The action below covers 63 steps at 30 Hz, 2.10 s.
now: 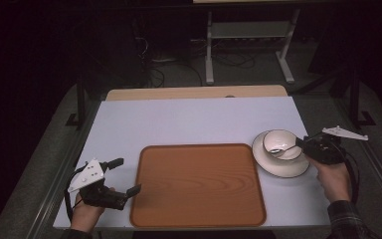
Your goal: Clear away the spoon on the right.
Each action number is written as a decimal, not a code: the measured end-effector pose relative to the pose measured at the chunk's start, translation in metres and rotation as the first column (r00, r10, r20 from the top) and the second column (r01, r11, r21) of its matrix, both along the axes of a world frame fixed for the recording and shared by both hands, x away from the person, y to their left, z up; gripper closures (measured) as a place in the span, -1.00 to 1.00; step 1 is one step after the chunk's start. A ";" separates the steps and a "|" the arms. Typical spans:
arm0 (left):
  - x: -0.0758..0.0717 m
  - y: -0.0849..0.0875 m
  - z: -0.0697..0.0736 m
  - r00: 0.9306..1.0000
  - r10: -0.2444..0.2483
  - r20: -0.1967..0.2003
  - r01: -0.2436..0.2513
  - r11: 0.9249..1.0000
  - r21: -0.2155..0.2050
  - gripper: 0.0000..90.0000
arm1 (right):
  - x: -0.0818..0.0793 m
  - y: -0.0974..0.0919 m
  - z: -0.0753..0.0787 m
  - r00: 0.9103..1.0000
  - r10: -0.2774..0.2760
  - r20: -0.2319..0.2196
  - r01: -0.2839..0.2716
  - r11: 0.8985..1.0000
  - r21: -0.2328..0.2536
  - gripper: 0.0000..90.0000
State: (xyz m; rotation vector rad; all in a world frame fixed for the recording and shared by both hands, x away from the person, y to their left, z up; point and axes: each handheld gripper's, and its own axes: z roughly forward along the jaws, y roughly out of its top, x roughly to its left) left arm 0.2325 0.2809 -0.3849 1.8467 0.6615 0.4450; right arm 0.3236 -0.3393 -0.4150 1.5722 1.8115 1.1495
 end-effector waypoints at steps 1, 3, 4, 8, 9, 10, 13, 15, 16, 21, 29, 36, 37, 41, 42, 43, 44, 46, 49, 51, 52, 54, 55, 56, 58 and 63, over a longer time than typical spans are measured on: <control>0.000 0.000 0.000 1.000 0.001 0.000 -0.001 1.000 -0.001 -1.00 | 0.000 0.000 0.000 1.000 -0.004 0.001 0.004 1.000 0.001 0.42; 0.000 0.001 0.000 1.000 0.003 0.000 -0.003 1.000 -0.002 -1.00 | 0.001 0.001 0.001 1.000 -0.006 0.007 0.006 1.000 -0.005 0.45; 0.000 0.001 0.000 1.000 0.003 0.001 -0.003 1.000 -0.002 -1.00 | 0.000 0.002 0.003 1.000 -0.007 0.012 0.007 1.000 -0.008 0.47; 0.000 0.000 0.000 1.000 0.001 0.003 -0.001 1.000 0.000 -1.00 | -0.001 0.005 0.009 0.999 -0.002 0.038 0.003 1.000 -0.025 0.57; 0.000 0.000 0.000 1.000 0.001 0.003 -0.001 1.000 -0.001 -1.00 | -0.001 0.007 0.010 0.999 0.002 0.046 -0.001 1.000 -0.030 0.59; 0.000 0.000 0.000 1.000 0.001 0.003 -0.001 1.000 -0.001 -1.00 | -0.001 0.008 0.012 0.999 0.008 0.050 -0.006 1.000 -0.030 0.61; 0.000 0.000 0.000 1.000 0.002 0.002 -0.002 1.000 -0.002 -1.00 | -0.001 0.009 0.016 0.998 0.017 0.063 -0.016 0.999 -0.029 0.69; 0.000 0.000 0.000 1.000 0.000 0.003 0.000 1.000 -0.001 -1.00 | -0.001 0.011 0.020 0.997 0.025 0.078 -0.023 0.999 -0.025 0.74; 0.000 0.000 0.000 1.000 0.001 0.002 -0.001 1.000 -0.001 -1.00 | -0.001 0.012 0.021 0.996 0.030 0.084 -0.028 0.999 -0.023 0.76; 0.000 0.000 0.000 1.000 0.001 0.002 -0.001 1.000 -0.002 -1.00 | -0.002 0.016 0.028 0.991 0.061 0.117 -0.060 0.998 -0.015 0.87; 0.000 0.000 0.000 1.000 0.002 0.001 -0.002 1.000 -0.002 -1.00 | 0.001 0.021 0.036 0.985 0.093 0.147 -0.089 0.995 -0.033 0.96; 0.000 0.000 0.000 1.000 0.001 0.002 -0.001 1.000 -0.001 -1.00 | 0.005 0.023 0.043 0.980 0.120 0.156 -0.110 0.992 -0.068 0.96; 0.000 0.000 0.000 1.000 0.001 0.001 -0.001 1.000 -0.002 -1.00 | 0.006 0.023 0.045 0.980 0.121 0.159 -0.111 0.991 -0.070 0.96; 0.000 0.001 0.000 1.000 0.002 0.002 -0.002 1.000 -0.003 -1.00 | 0.007 0.022 0.051 0.978 0.122 0.166 -0.111 0.991 -0.077 0.96; 0.000 0.001 0.000 1.000 0.002 0.002 -0.002 1.000 -0.003 -1.00 | 0.007 0.022 0.053 0.977 0.126 0.170 -0.114 0.990 -0.079 0.96; 0.000 0.001 0.000 1.000 0.002 0.002 -0.002 1.000 -0.003 -1.00 | 0.006 0.022 0.055 0.977 0.127 0.170 -0.114 0.990 -0.083 0.96; 0.000 0.001 0.000 1.000 0.002 0.001 -0.002 1.000 -0.003 -1.00 | 0.006 0.022 0.056 0.977 0.129 0.172 -0.115 0.989 -0.089 0.96; 0.000 0.001 0.000 1.000 0.002 0.001 -0.002 1.000 -0.003 -1.00 | 0.004 0.022 0.060 0.975 0.136 0.175 -0.121 0.988 -0.096 0.96; 0.000 0.001 0.000 1.000 0.002 0.002 -0.002 1.000 -0.001 -1.00 | 0.002 0.023 0.065 0.972 0.147 0.181 -0.130 0.986 -0.102 0.96; 0.000 0.001 0.000 1.000 0.002 0.002 -0.002 1.000 -0.002 -1.00 | 0.000 0.025 0.069 0.970 0.158 0.183 -0.139 0.984 -0.108 0.96; 0.000 0.001 0.000 1.000 0.002 0.002 -0.002 1.000 -0.002 -1.00 | -0.002 0.026 0.072 0.969 0.165 0.186 -0.147 0.983 -0.108 0.96; 0.000 0.001 0.000 1.000 0.002 0.001 -0.002 1.000 -0.002 -1.00 | -0.005 0.027 0.076 0.966 0.178 0.189 -0.158 0.981 -0.115 0.96; 0.000 0.001 0.000 1.000 0.002 0.002 -0.002 1.000 0.000 -1.00 | -0.006 0.028 0.078 0.964 0.185 0.191 -0.165 0.979 -0.118 0.96; 0.000 0.001 0.000 1.000 0.001 0.002 -0.001 1.000 -0.001 -1.00 | -0.008 0.029 0.080 0.962 0.190 0.195 -0.169 0.978 -0.122 0.96; 0.000 0.001 0.000 1.000 0.002 0.002 -0.002 1.000 -0.001 -1.00 | -0.011 0.030 0.085 0.959 0.202 0.198 -0.180 0.976 -0.122 0.96; 0.000 0.001 0.000 1.000 0.001 0.002 -0.001 1.000 -0.002 -1.00 | -0.017 0.035 0.094 0.951 0.234 0.204 -0.212 0.969 -0.124 0.96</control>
